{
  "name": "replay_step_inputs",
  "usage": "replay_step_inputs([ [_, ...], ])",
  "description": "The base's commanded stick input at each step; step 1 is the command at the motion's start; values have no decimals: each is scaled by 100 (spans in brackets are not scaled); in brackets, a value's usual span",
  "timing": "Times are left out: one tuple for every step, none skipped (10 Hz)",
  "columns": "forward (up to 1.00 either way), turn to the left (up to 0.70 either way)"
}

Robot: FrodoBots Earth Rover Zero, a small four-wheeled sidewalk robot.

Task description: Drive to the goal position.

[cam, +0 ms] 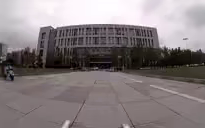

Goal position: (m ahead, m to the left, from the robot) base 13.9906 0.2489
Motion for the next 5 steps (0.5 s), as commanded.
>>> replay_step_inputs([
  [84,0],
  [84,0],
  [84,0],
  [84,0],
  [84,0],
])
